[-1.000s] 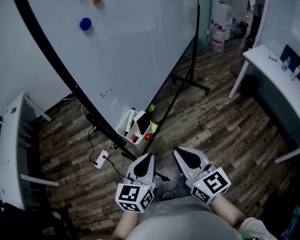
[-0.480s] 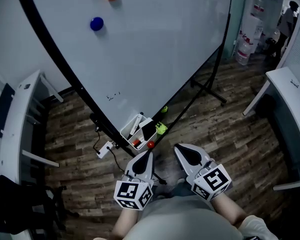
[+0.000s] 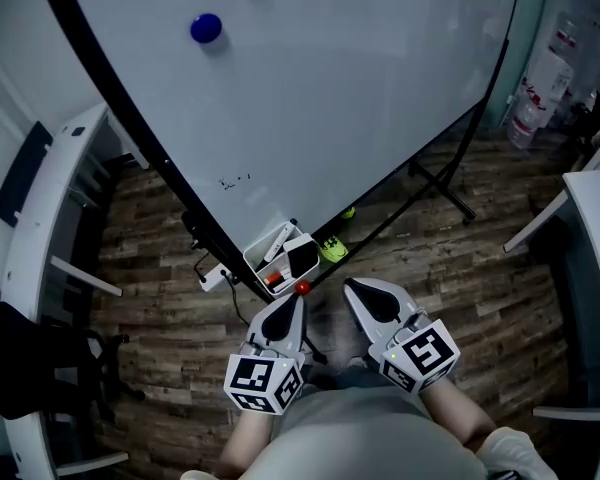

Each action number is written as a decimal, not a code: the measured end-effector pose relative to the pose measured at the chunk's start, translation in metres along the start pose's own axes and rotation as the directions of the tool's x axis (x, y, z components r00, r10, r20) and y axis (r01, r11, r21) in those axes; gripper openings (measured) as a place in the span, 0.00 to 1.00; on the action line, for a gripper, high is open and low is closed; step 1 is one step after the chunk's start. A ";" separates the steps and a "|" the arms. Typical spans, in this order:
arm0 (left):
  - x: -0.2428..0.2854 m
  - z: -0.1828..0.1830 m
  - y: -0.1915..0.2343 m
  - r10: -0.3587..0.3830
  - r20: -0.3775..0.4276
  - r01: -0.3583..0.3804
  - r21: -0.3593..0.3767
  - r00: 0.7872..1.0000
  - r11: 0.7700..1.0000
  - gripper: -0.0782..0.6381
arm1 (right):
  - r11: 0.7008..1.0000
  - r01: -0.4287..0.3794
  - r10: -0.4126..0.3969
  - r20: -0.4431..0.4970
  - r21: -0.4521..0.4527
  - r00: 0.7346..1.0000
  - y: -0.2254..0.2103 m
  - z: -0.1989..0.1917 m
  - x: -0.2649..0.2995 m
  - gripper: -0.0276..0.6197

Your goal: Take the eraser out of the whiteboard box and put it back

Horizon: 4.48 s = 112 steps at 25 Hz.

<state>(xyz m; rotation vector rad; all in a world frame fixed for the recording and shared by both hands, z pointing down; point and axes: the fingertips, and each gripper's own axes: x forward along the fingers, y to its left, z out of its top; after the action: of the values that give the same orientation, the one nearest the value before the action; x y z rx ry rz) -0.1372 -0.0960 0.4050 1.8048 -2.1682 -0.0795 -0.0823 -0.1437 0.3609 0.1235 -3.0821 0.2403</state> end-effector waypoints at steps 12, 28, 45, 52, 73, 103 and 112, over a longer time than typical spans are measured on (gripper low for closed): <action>0.005 -0.004 0.009 0.143 0.022 -0.142 -0.031 0.989 0.989 0.11 | 0.992 -0.123 0.121 -0.050 -0.028 0.991 -0.017 -0.011 0.023 0.07; 0.000 -0.005 0.037 0.317 0.037 -0.314 -0.075 0.948 0.947 0.11 | 0.961 -0.272 0.264 -0.120 -0.052 0.957 -0.026 -0.026 0.072 0.31; -0.014 -0.005 0.055 0.452 0.046 -0.443 -0.135 0.891 0.886 0.11 | 0.922 -0.386 0.370 -0.208 -0.041 0.905 -0.023 -0.048 0.116 0.49; -0.026 -0.009 0.064 0.498 0.043 -0.488 -0.151 0.866 0.860 0.11 | 0.908 -0.416 0.397 -0.224 -0.044 0.890 -0.015 -0.053 0.128 0.49; -0.031 -0.006 0.068 0.501 0.044 -0.490 -0.147 0.864 0.859 0.11 | 0.911 -0.401 0.375 -0.206 -0.097 0.904 -0.012 -0.045 0.123 0.41; -0.030 -0.001 0.035 0.395 0.062 -0.386 -0.117 0.917 0.915 0.11 | 0.933 -0.315 0.307 -0.070 -0.173 0.949 -0.003 0.017 0.085 0.40; -0.023 -0.003 0.020 0.343 0.064 -0.336 -0.100 0.937 0.936 0.11 | 0.952 -0.250 0.245 -0.047 -0.174 0.968 -0.013 0.019 0.059 0.40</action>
<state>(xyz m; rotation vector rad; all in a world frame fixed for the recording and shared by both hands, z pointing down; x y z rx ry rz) -0.1516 -0.0695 0.4075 1.3771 -2.4589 -0.1672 -0.1410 -0.1643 0.3469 -0.2729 -3.0703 -0.0281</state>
